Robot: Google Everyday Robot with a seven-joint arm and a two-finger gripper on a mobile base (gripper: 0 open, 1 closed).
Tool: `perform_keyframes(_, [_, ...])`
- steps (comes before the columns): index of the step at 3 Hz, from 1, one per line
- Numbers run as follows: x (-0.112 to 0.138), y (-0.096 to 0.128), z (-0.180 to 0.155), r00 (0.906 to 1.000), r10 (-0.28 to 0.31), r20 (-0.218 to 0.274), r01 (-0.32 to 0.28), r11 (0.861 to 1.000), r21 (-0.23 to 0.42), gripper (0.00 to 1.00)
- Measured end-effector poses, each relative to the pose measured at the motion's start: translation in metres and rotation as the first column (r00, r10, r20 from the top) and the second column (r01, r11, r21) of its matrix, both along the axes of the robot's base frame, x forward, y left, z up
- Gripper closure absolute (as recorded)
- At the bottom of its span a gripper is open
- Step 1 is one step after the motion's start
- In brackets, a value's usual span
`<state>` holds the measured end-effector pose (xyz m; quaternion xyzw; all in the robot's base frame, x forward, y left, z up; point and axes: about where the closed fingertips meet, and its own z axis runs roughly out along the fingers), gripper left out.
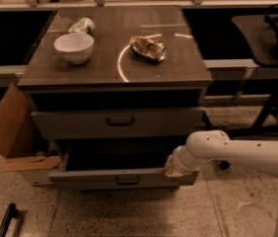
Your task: Open middle drawer
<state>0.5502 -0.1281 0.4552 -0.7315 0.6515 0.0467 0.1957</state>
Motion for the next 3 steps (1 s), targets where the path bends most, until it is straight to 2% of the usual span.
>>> perform_keyframes(1, [0.000,0.000,0.000,1.0000,0.000,0.000,0.000,1.000,0.000,1.00])
perform_keyframes(2, [-0.048,0.005,0.003,0.9987,0.010,-0.050,-0.006,0.998,0.062,1.00])
perform_keyframes(3, [-0.107,0.016,0.002,0.9902,0.039,-0.134,-0.019,0.989,0.146,1.00])
